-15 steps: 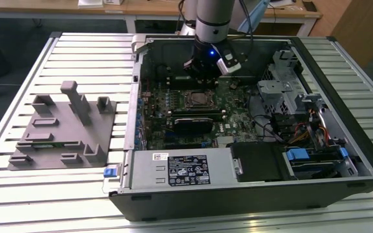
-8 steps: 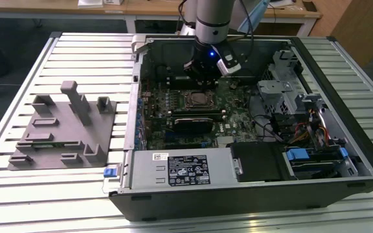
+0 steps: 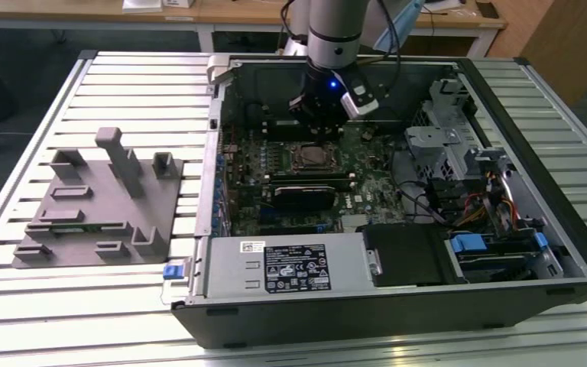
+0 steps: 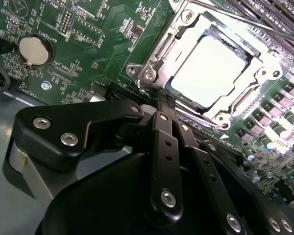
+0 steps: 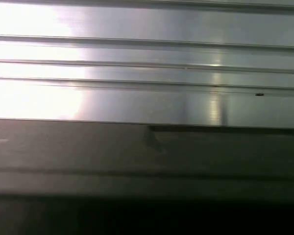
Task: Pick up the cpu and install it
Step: 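Install the first cpu locking lever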
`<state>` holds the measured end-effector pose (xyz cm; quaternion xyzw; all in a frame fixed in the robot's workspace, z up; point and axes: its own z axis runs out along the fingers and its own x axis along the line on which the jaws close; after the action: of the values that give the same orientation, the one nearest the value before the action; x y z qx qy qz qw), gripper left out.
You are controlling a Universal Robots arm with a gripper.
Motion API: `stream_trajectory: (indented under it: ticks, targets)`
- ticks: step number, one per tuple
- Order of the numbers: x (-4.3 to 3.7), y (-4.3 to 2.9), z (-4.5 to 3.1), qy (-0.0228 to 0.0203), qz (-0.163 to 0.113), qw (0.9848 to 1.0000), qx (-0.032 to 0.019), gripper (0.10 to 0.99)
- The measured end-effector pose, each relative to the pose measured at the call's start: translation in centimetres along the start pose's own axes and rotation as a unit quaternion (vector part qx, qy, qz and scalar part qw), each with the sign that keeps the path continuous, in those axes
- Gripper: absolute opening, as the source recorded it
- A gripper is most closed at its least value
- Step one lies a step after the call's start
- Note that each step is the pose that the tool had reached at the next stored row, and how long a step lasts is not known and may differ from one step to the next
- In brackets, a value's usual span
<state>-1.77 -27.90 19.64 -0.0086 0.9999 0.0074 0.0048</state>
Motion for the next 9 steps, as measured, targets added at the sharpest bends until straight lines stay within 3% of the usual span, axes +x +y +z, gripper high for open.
stream_trajectory:
  ticks: [6, 9]
  targets:
    - [-0.01, 0.03, -1.00, -0.0001, 0.000, 1.0000, -0.0002, 0.106]
    - [-0.01, -0.09, -1.01, 0.0000, 0.000, 1.0000, -0.0001, 0.106]
